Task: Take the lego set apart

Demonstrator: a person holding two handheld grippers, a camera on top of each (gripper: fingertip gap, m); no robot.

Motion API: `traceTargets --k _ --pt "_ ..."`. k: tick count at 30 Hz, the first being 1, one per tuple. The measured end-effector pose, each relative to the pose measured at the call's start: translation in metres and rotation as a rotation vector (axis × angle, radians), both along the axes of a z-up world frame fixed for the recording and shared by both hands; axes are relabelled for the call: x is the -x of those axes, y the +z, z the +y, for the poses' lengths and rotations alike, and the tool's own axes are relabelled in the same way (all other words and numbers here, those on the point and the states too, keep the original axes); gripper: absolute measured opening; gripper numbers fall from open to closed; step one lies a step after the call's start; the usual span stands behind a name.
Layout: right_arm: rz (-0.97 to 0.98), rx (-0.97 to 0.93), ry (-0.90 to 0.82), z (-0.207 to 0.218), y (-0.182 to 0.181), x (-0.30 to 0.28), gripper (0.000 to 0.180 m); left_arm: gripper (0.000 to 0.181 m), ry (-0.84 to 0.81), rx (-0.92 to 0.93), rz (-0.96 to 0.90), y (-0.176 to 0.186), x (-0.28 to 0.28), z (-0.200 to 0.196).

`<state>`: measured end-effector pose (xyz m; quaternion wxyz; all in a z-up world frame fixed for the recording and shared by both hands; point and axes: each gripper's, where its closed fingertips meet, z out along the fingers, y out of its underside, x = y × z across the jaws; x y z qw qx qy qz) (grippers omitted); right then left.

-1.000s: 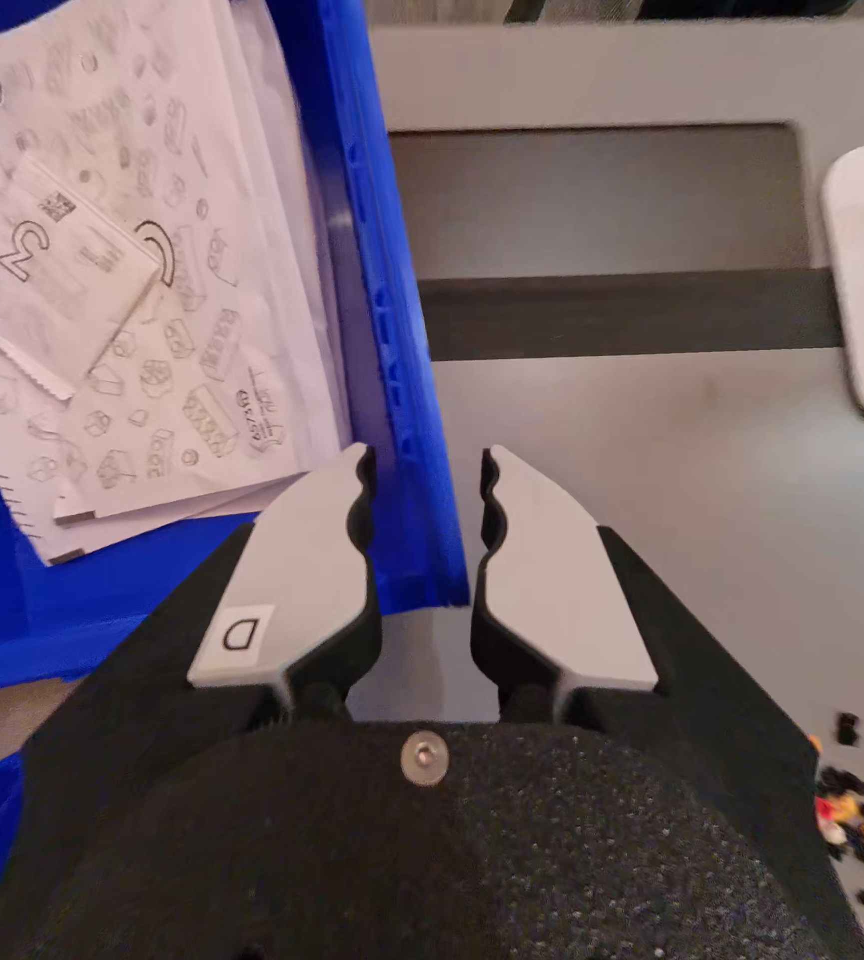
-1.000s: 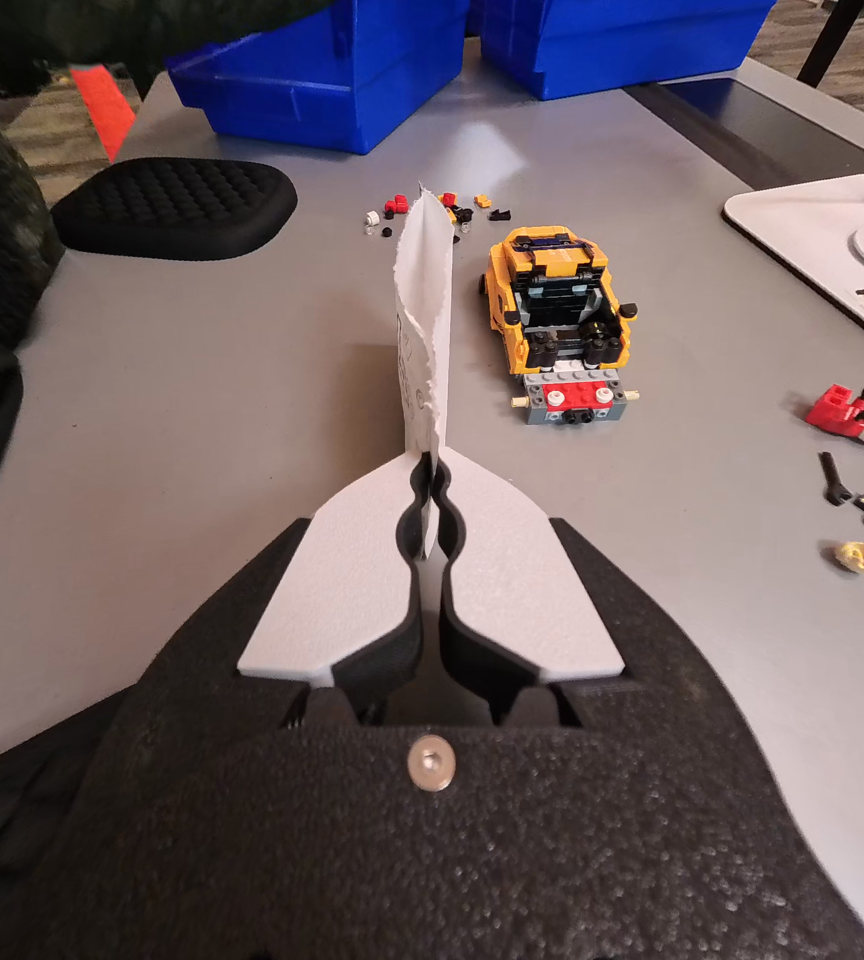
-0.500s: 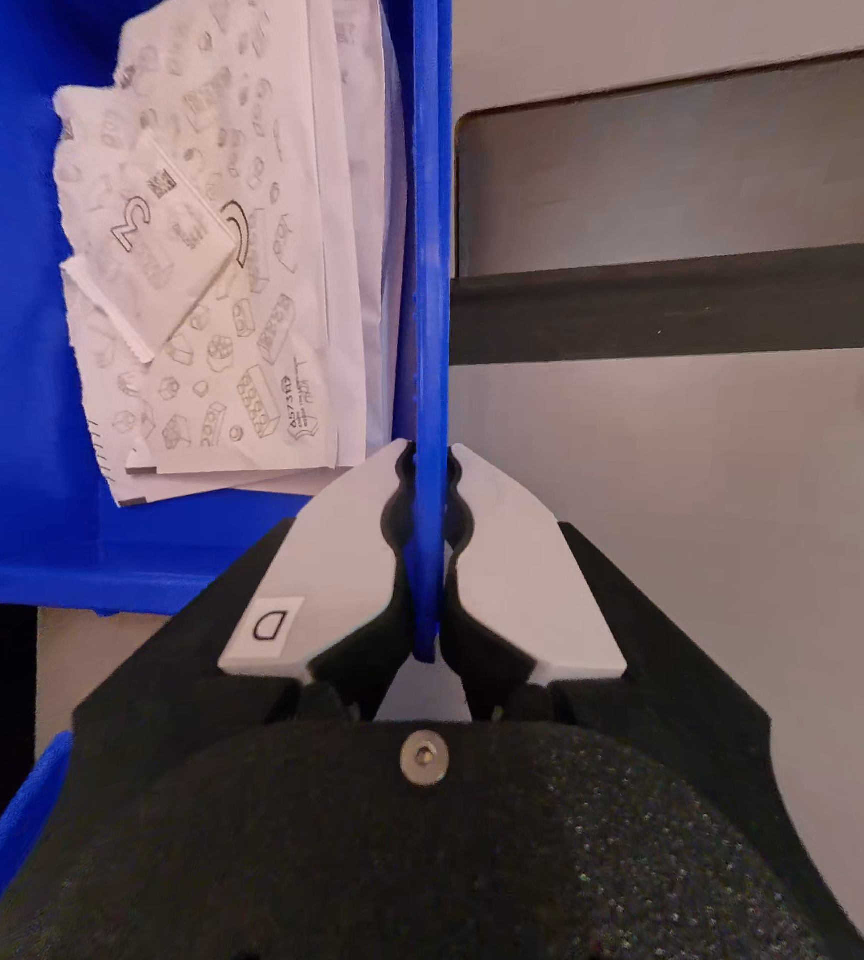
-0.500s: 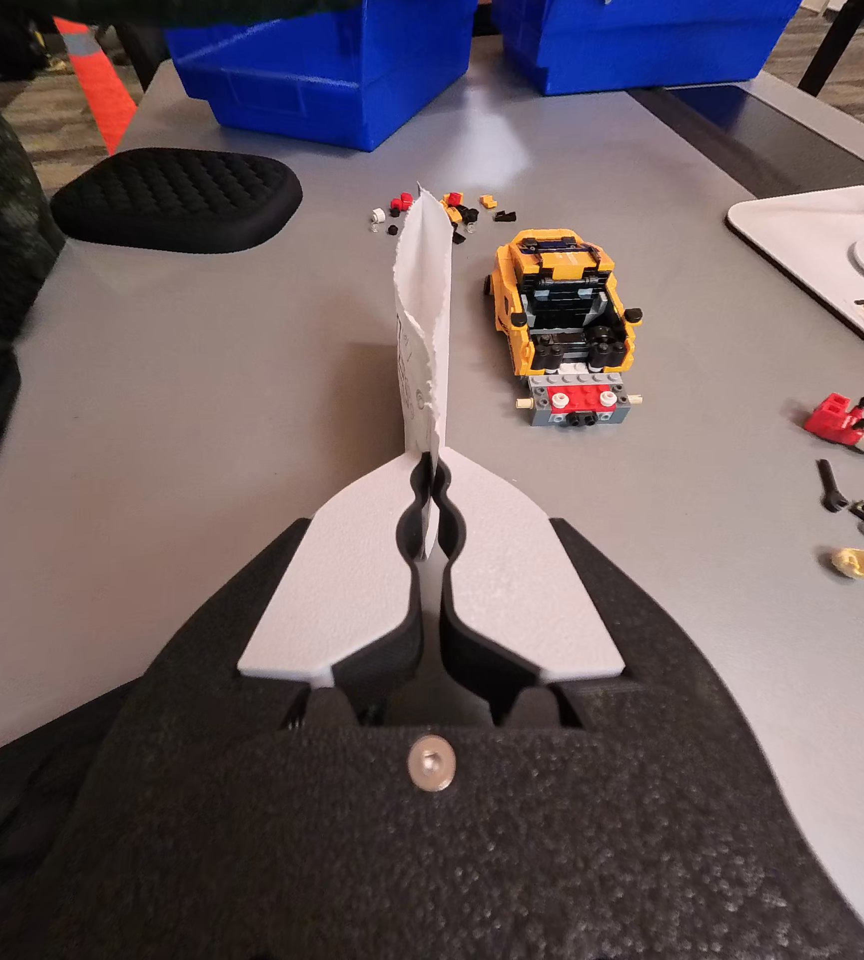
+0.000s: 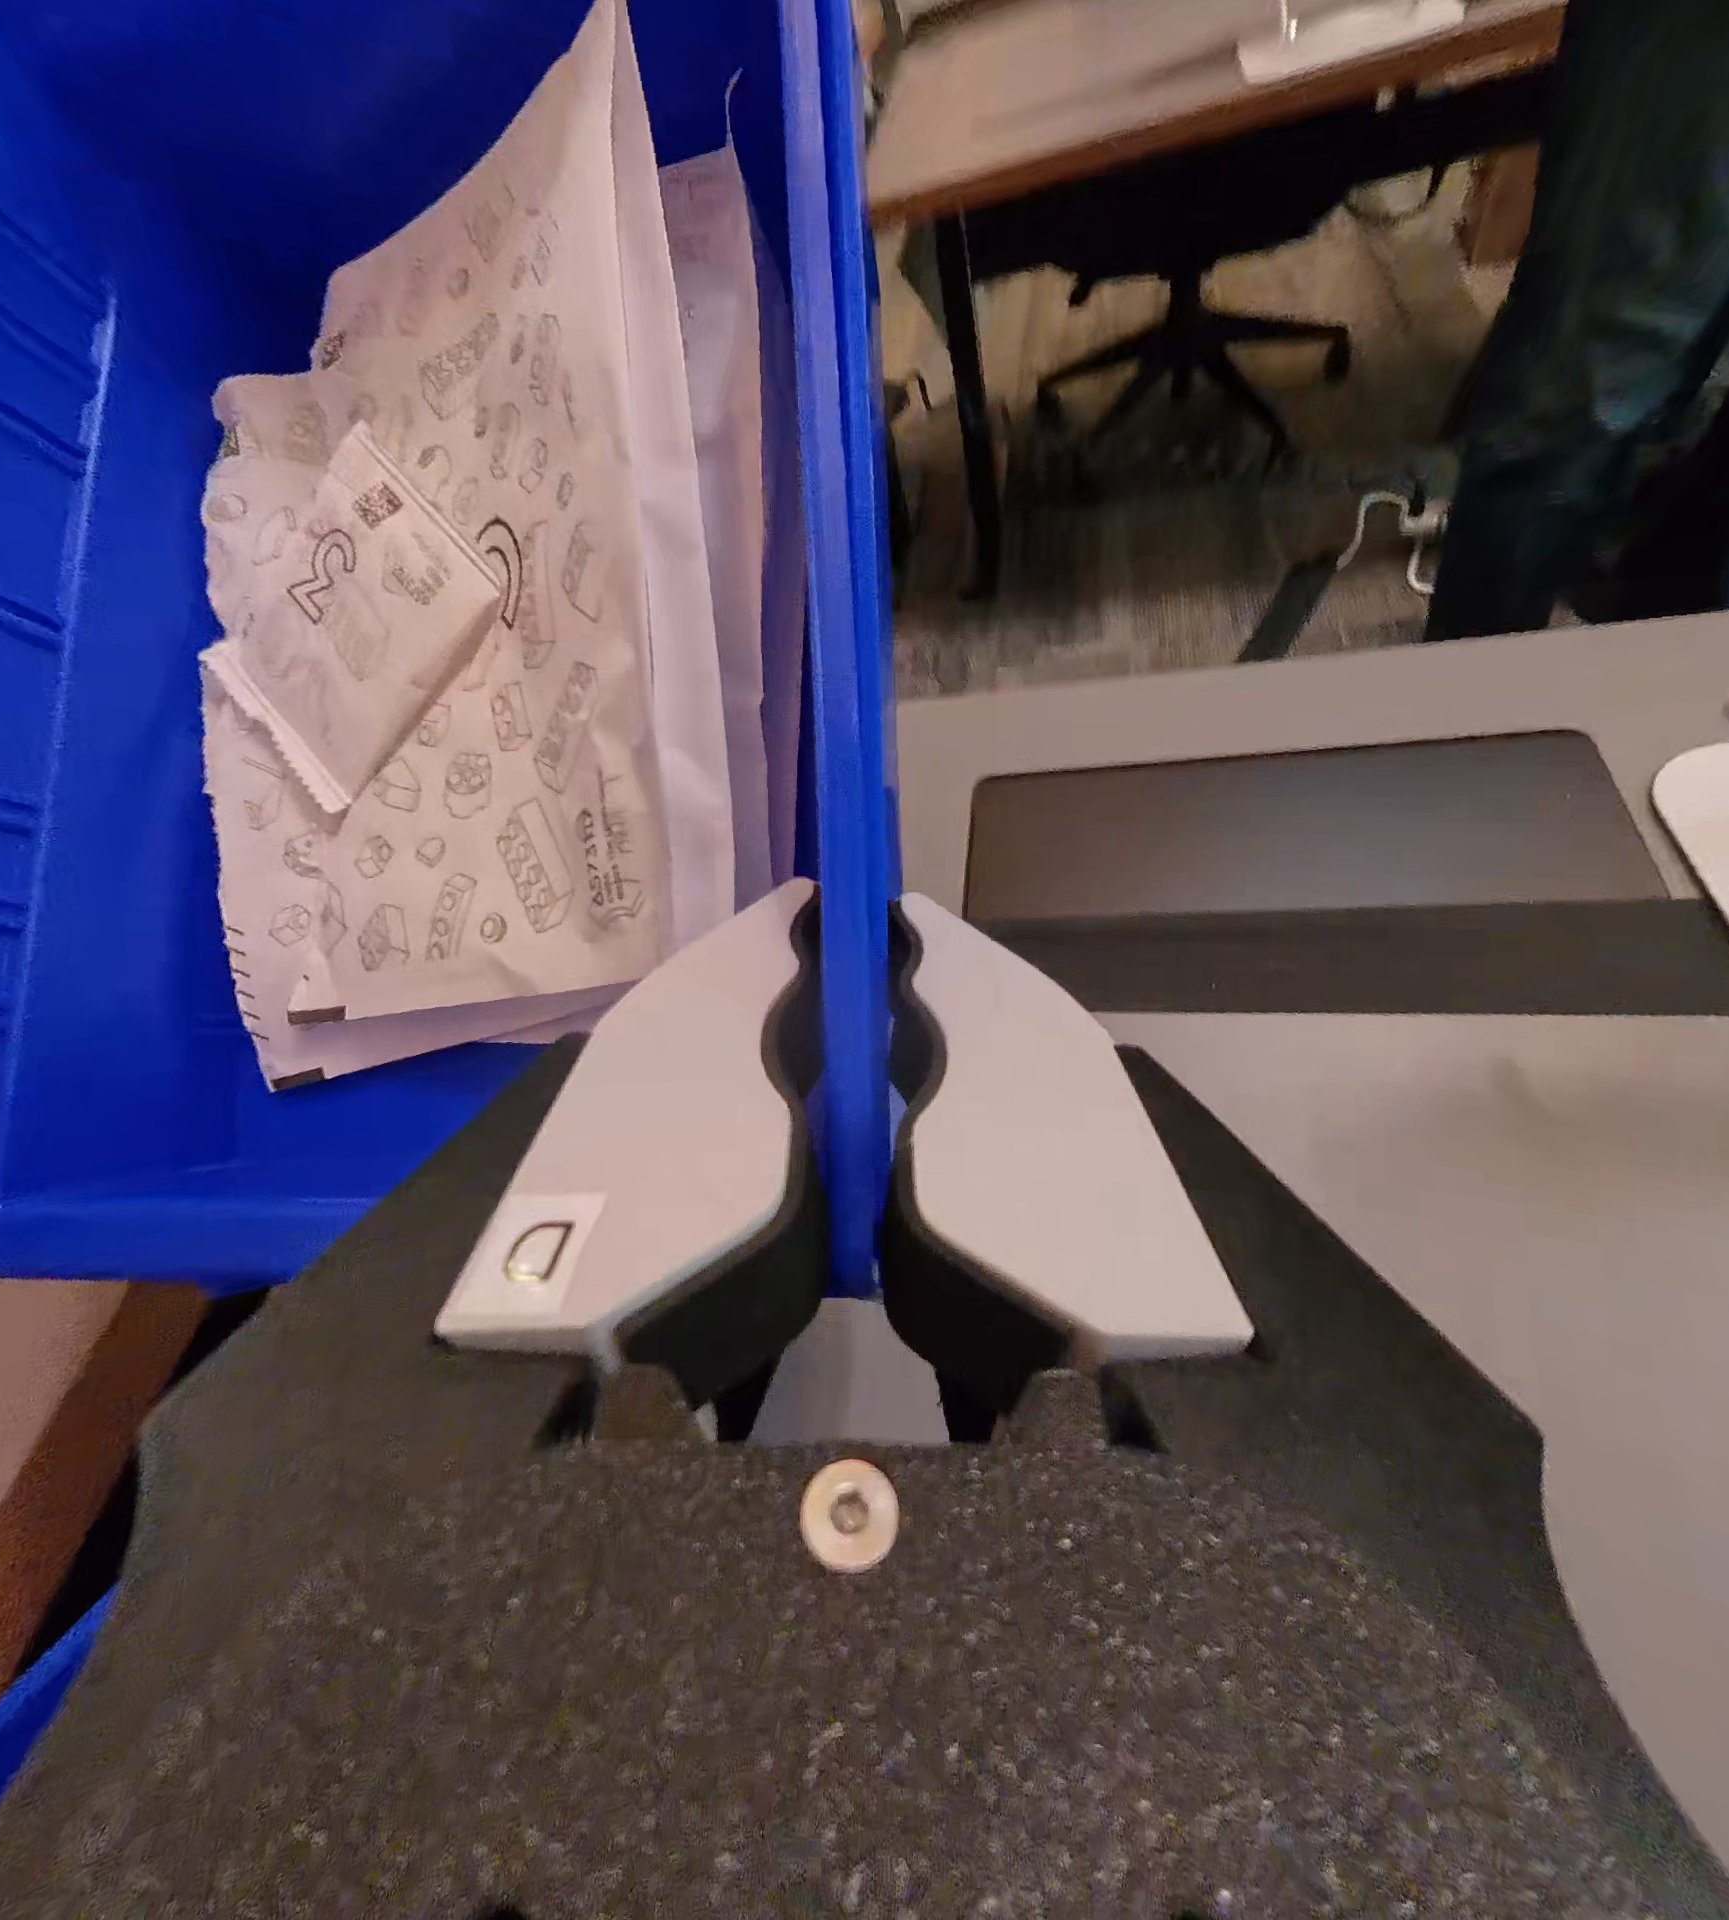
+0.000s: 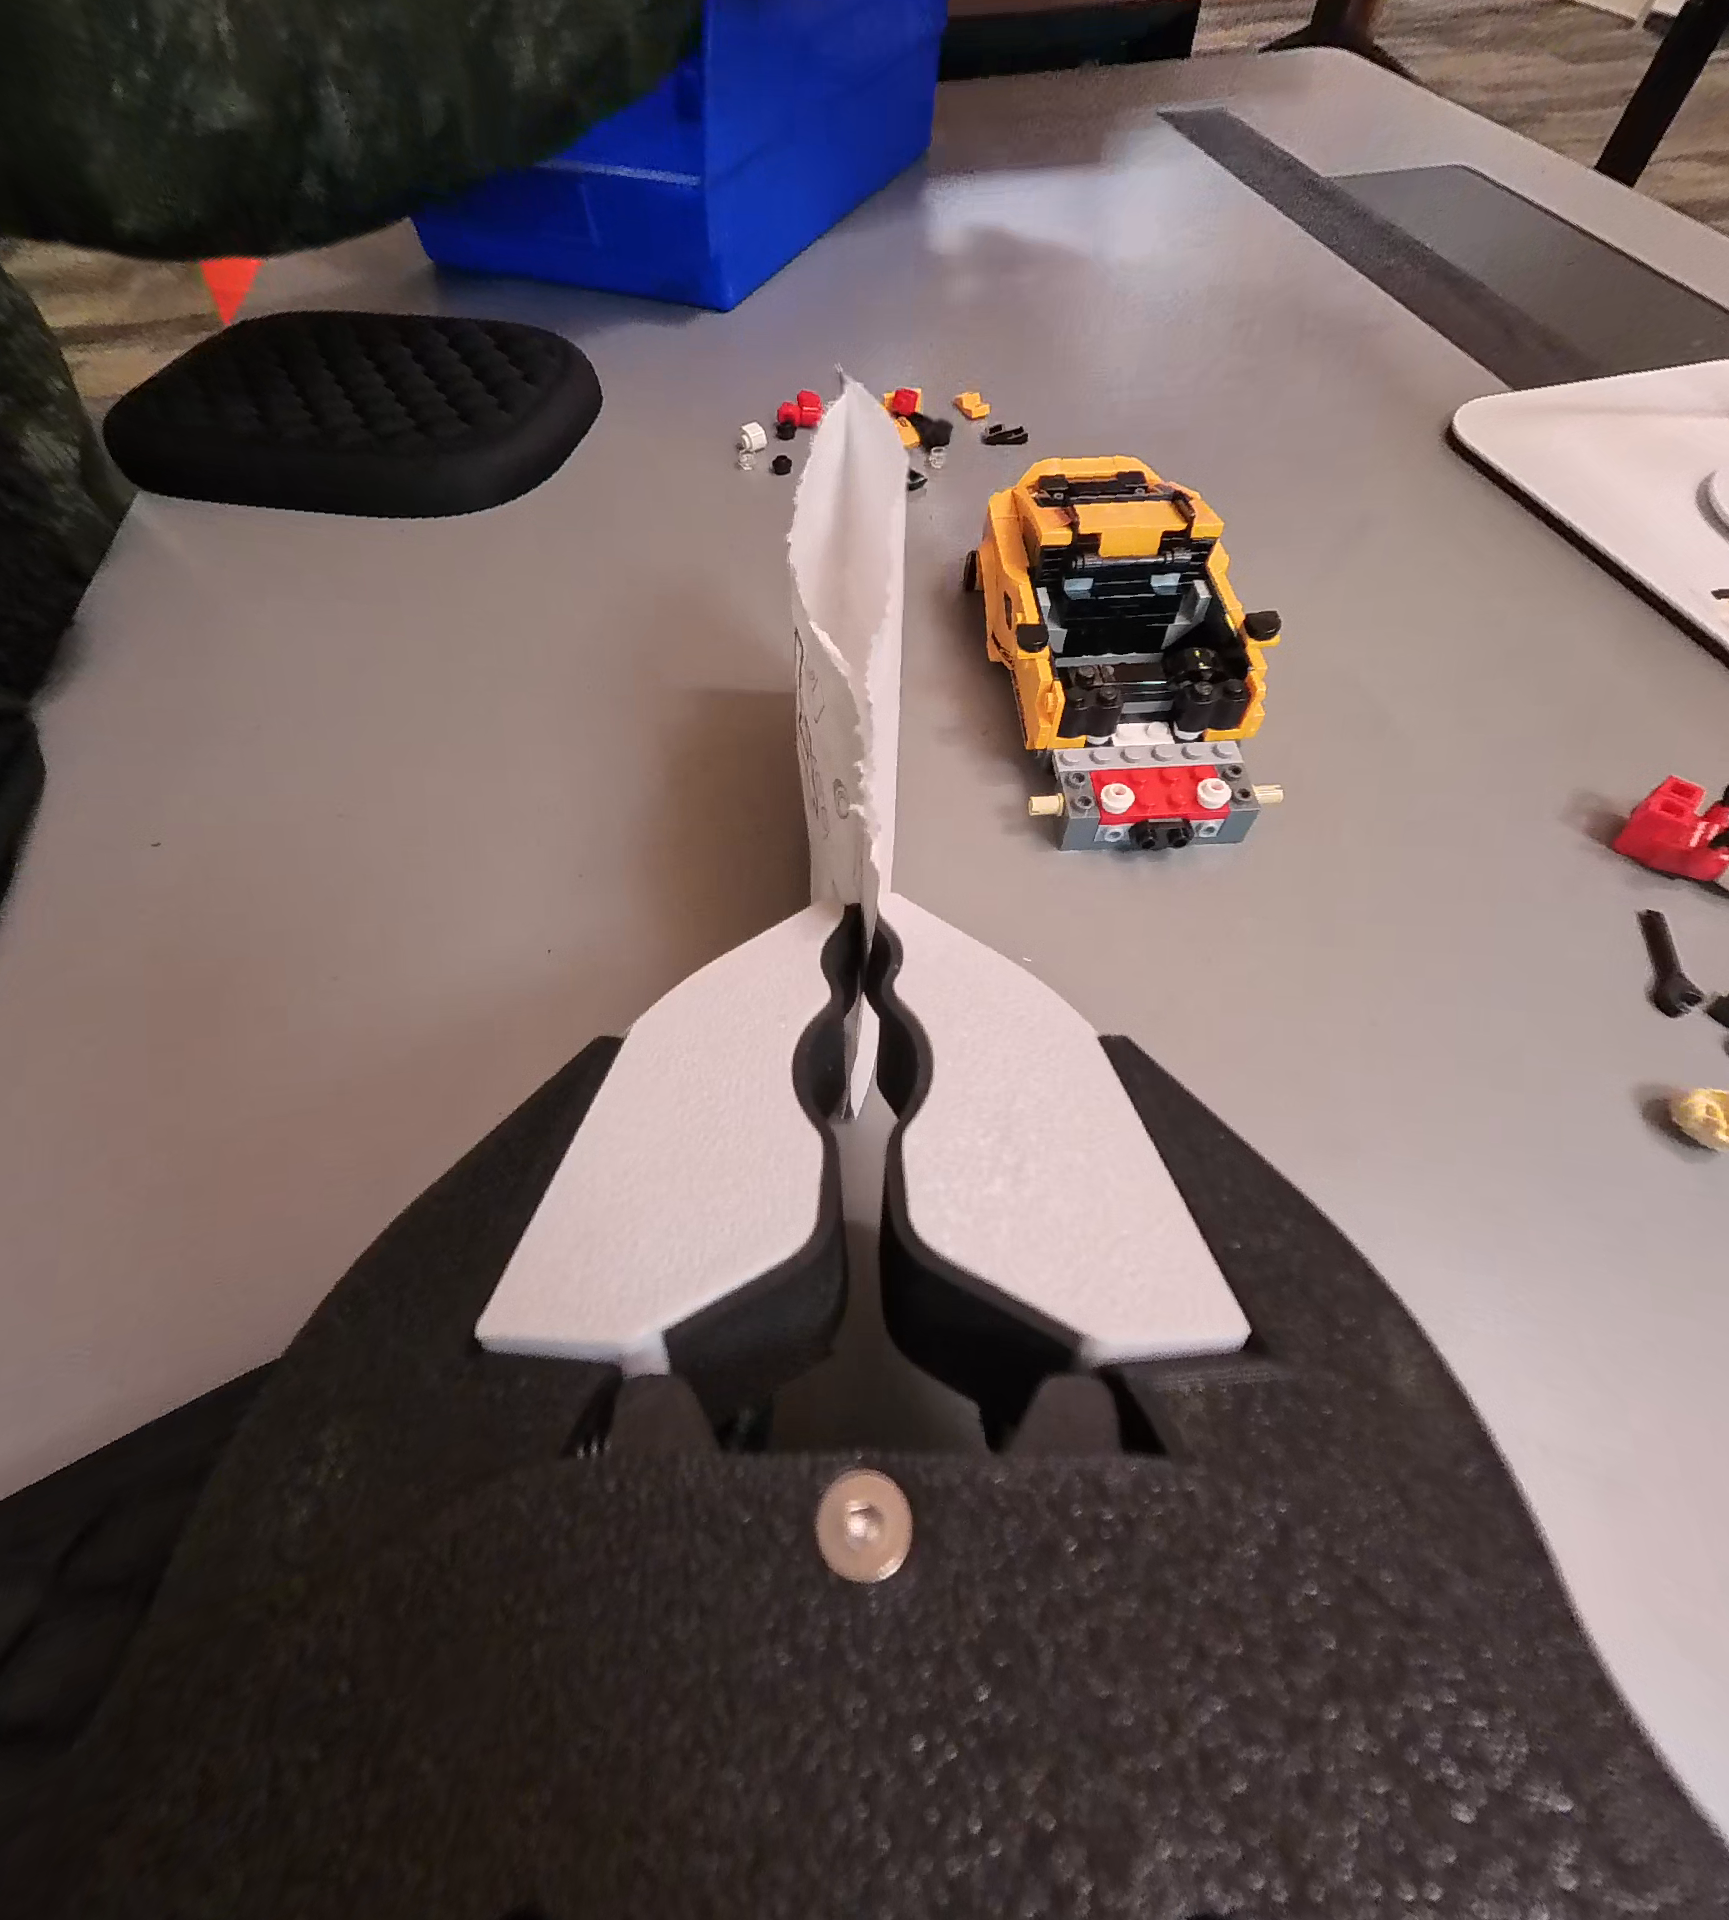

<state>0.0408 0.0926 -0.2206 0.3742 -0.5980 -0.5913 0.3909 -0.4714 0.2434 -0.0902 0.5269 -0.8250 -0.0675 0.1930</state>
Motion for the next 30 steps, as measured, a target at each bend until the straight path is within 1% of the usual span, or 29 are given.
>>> traceTargets --k 3,6,9,15,18,23,30 --pt "0.000 0.002 0.000 0.000 0.000 0.000 0.000 0.009 0.016 -0.063 0.091 0.019 -0.013 -0.012" --pt "0.006 0.008 0.002 0.000 0.001 0.000 0.000 0.009 0.061 -0.087 0.151 0.024 -0.026 -0.022" --pt "0.019 0.018 -0.003 0.002 0.002 0.000 0.000 0.009 0.111 -0.077 0.174 0.020 -0.033 -0.026" --pt "0.025 0.042 -0.017 0.006 0.003 -0.001 0.000 0.009 0.153 -0.040 0.186 0.009 -0.050 -0.024" --pt "0.021 0.046 -0.020 0.006 0.002 0.000 0.000 0.009 0.165 -0.072 0.167 0.007 -0.060 -0.022" --pt "0.014 0.062 -0.025 0.008 0.001 0.000 0.000 0.010 0.165 -0.132 0.180 0.017 -0.072 -0.015" --pt "0.002 0.071 -0.033 0.009 -0.001 0.001 0.000 0.010 0.170 -0.216 0.244 0.015 -0.080 -0.012"
